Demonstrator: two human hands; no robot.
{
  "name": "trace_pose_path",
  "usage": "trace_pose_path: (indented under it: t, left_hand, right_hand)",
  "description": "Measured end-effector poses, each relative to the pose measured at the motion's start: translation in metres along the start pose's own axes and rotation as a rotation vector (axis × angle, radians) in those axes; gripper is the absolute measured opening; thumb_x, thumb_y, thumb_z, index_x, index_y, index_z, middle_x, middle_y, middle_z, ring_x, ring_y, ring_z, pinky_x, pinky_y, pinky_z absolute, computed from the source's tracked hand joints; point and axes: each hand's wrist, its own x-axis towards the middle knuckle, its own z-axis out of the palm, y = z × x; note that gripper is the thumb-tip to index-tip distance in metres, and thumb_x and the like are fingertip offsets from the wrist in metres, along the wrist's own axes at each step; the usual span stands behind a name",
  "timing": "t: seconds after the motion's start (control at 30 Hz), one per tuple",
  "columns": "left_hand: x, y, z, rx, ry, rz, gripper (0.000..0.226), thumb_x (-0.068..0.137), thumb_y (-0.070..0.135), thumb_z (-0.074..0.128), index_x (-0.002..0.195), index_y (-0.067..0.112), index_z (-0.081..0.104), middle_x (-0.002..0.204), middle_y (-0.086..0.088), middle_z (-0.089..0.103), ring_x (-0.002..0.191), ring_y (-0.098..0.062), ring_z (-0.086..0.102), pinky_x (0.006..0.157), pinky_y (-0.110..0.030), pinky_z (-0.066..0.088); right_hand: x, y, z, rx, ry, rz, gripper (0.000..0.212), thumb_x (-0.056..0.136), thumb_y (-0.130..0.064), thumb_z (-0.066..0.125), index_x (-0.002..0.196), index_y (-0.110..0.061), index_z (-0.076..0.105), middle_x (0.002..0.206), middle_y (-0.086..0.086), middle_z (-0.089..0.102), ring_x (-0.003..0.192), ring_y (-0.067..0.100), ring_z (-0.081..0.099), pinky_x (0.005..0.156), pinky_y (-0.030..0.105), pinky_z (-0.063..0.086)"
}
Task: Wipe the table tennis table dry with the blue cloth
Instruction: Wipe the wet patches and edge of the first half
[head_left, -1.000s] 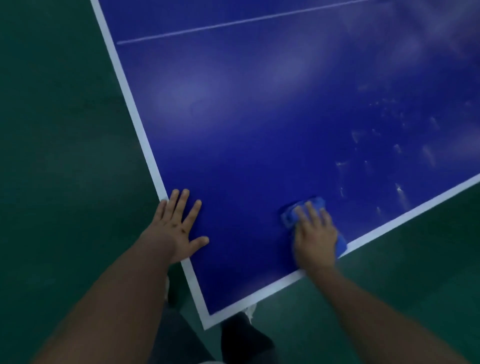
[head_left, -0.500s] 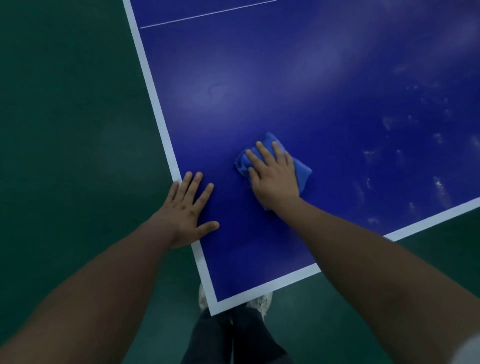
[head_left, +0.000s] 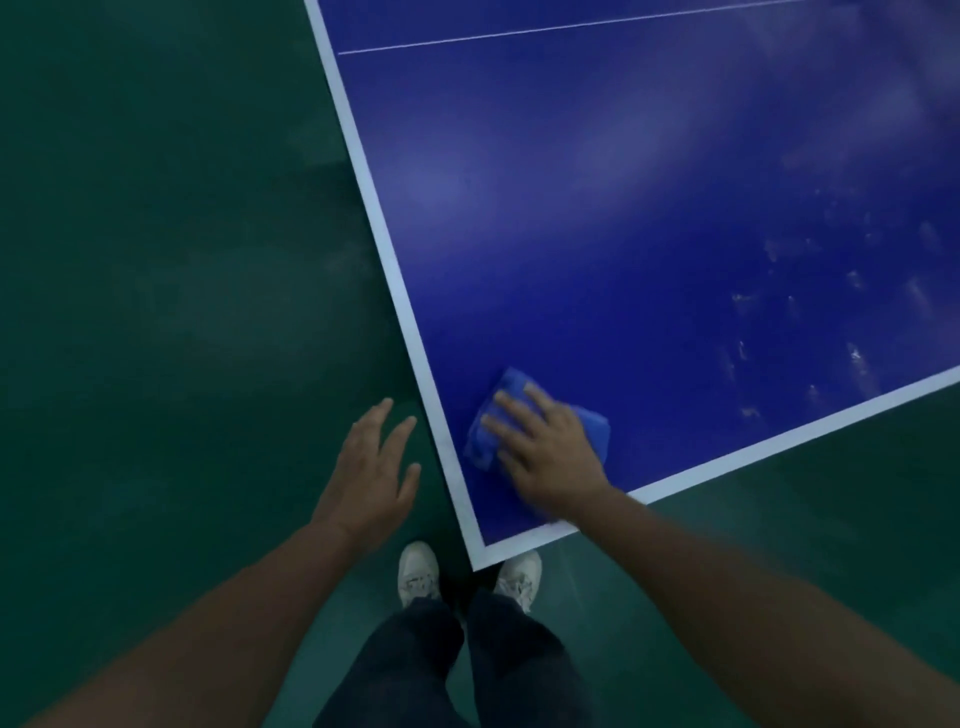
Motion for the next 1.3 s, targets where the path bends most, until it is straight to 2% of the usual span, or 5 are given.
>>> trace_pose_path:
  t: [0.43, 0.6, 0.9, 1.17, 1.3]
  left_hand:
    - [-0.012, 0.050, 0.019, -0.117, 0.014, 0.093, 0.058, 0.103, 0.031, 0.047, 0.155, 0.012, 0.030, 0.166, -0.013, 0.004, 0.153, -0.026, 0.004, 0.124, -0.040, 0.015]
    - [-0.012, 0.064, 0.028, -0.139, -0.005, 0.064, 0.062, 0.104, 0.034, 0.041, 0.159, 0.017, 0.018, 0.167, -0.007, -0.007, 0.153, -0.021, -0.008, 0.123, -0.036, 0.005]
    - [-0.014, 0.075, 0.037, -0.108, 0.142, -0.104, 0.061, 0.097, 0.038, 0.037, 0.149, 0.005, 0.038, 0.161, -0.016, 0.017, 0.149, -0.030, 0.018, 0.119, -0.043, 0.023]
    - [-0.017, 0.125, 0.051, -0.074, 0.241, -0.369, 0.056, 0.099, 0.018, 0.055, 0.150, 0.004, 0.037, 0.162, -0.019, 0.017, 0.150, -0.034, 0.016, 0.120, -0.047, 0.021]
    - [-0.021, 0.136, 0.061, -0.097, 0.338, -0.531, 0.053, 0.098, 0.012, 0.057, 0.147, -0.002, 0.040, 0.159, -0.026, 0.020, 0.147, -0.040, 0.020, 0.119, -0.054, 0.024]
  right_hand:
    - [-0.092, -0.035, 0.014, -0.152, -0.088, -0.076, 0.055, 0.093, -0.042, 0.047, 0.148, -0.035, 0.041, 0.160, -0.004, 0.036, 0.148, 0.030, 0.028, 0.110, 0.049, 0.034]
    - [-0.046, 0.002, -0.017, -0.059, -0.056, 0.425, 0.052, 0.097, -0.040, 0.034, 0.145, -0.029, 0.047, 0.157, 0.001, 0.042, 0.147, 0.035, 0.029, 0.103, 0.059, 0.044]
    - [-0.032, 0.002, -0.003, -0.057, -0.078, -0.134, 0.050, 0.095, -0.043, 0.041, 0.143, -0.033, 0.048, 0.156, -0.003, 0.042, 0.145, 0.030, 0.033, 0.108, 0.054, 0.038]
    - [0.058, 0.123, -0.049, 0.147, 0.019, 0.514, 0.051, 0.105, -0.048, 0.026, 0.155, -0.037, 0.032, 0.167, -0.007, 0.018, 0.154, 0.027, 0.005, 0.120, 0.054, 0.015]
    - [0.071, 0.057, -0.034, 0.127, -0.155, 0.073, 0.051, 0.104, -0.043, 0.034, 0.154, -0.034, 0.033, 0.167, -0.004, 0.017, 0.154, 0.029, 0.006, 0.119, 0.058, 0.016]
